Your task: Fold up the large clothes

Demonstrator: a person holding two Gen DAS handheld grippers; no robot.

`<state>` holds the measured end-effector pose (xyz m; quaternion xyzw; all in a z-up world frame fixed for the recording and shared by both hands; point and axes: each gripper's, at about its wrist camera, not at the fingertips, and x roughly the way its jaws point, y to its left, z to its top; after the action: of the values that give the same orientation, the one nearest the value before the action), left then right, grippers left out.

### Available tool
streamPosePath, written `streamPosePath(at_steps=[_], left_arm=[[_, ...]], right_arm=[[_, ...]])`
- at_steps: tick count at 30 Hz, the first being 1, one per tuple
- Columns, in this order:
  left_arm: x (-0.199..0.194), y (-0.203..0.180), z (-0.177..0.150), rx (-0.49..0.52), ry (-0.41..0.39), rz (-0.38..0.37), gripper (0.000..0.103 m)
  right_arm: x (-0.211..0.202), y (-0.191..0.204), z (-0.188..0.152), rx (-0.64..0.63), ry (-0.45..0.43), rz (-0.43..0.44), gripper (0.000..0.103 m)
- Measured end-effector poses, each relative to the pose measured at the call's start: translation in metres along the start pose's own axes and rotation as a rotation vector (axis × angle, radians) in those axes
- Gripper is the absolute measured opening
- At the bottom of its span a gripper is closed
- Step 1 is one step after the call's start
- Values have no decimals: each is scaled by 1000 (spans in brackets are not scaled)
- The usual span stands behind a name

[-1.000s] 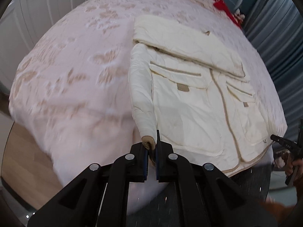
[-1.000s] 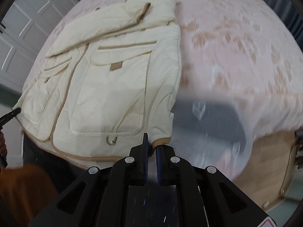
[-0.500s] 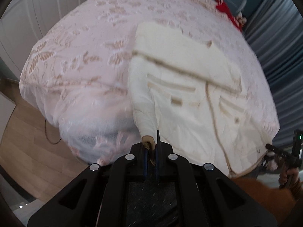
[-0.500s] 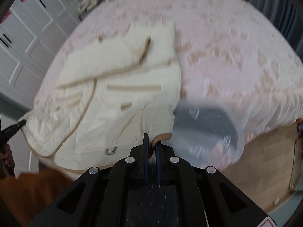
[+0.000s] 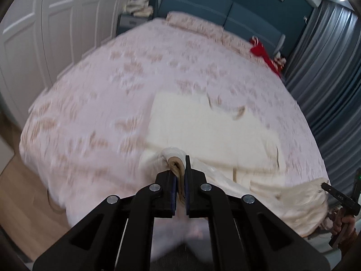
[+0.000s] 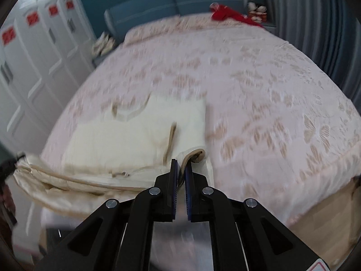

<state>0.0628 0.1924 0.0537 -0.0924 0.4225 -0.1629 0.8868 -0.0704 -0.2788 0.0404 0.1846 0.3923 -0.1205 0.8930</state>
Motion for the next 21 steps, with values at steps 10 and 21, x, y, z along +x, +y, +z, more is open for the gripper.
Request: streamPosePath(at_steps=[10,21], left_arm=[[78,-8,69,-34,-70,44,5],[171,-10,112,-14,-40,129,5]], right_arm=[[78,-11,51,192,-100,14,5],[162,-12,89,239,-94,-27,5]])
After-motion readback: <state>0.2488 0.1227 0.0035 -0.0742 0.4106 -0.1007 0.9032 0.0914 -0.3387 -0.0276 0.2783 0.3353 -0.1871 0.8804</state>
